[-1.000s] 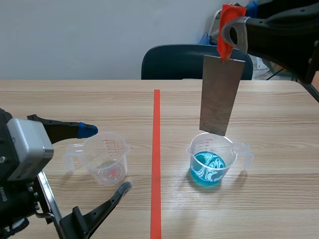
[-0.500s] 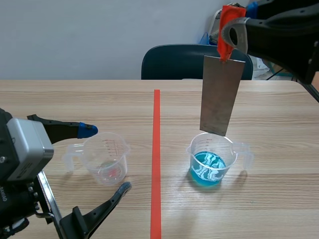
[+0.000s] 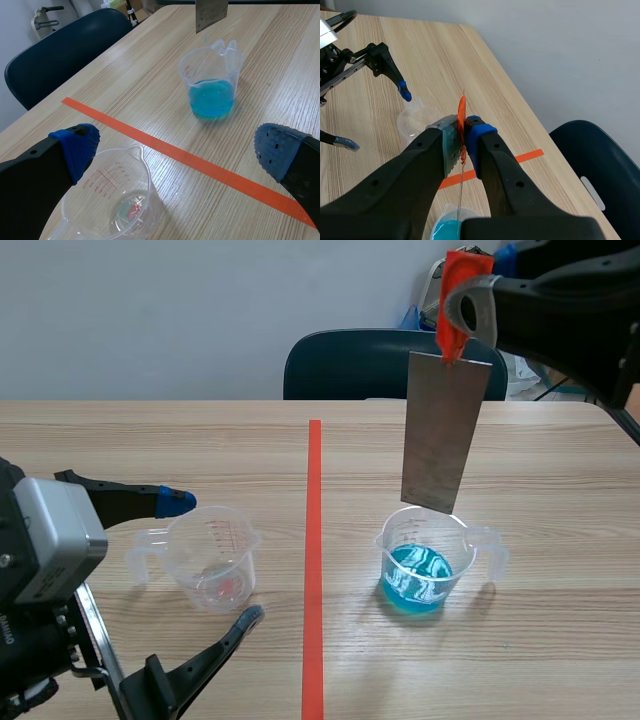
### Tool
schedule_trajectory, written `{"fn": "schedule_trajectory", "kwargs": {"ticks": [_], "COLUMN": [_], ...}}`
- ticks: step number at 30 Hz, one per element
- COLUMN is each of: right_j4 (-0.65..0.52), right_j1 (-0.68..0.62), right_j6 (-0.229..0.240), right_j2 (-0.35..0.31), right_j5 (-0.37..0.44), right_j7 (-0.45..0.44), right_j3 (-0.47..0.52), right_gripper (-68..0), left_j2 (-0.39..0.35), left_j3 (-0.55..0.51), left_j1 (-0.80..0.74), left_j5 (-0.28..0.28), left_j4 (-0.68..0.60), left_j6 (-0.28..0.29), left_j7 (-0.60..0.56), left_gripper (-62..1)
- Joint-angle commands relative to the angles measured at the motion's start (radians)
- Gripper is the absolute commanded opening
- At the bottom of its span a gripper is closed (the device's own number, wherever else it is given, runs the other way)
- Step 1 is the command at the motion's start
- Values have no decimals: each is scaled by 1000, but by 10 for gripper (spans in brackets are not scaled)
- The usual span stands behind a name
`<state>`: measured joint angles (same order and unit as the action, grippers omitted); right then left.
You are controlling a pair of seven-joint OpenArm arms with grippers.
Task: Do the redox reaction experiment
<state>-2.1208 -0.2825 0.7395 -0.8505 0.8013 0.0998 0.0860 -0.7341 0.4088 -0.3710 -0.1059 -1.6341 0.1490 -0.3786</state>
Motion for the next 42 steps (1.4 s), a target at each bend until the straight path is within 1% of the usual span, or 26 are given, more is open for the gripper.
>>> {"fn": "schedule_trajectory", "kwargs": {"ticks": [1,37,38,39,41,42], "right_j4": [-6,-6,-6,-6,-6,-6], "right_j1": [11,11,11,11,11,11], "right_j6": [6,6,6,6,6,6], "right_j2": [-3,-3,-3,-3,-3,-3], "right_j5": [15,16,16,16,16,16], "right_j7": [-11,-8,-8,-8,-8,-8], "right_j3": [6,6,6,6,6,6], "right_gripper": [-667,-667,-667,-667,-667,-667], "left_j2": [5,5,5,5,5,5], "left_j3": [-5,-5,-5,-5,-5,-5], "left_j1": [3,3,3,3,3,3], "left_j5": [-6,-6,-6,-5,-5,-5], "left_j4": [-16,-16,-16,-16,-16,-16], "left_j6": [-5,-5,-5,-5,-5,-5], "left_j7": [-17,-17,-17,-16,8,20], "left_gripper": [14,14,-64,-197,-493,-611]}}
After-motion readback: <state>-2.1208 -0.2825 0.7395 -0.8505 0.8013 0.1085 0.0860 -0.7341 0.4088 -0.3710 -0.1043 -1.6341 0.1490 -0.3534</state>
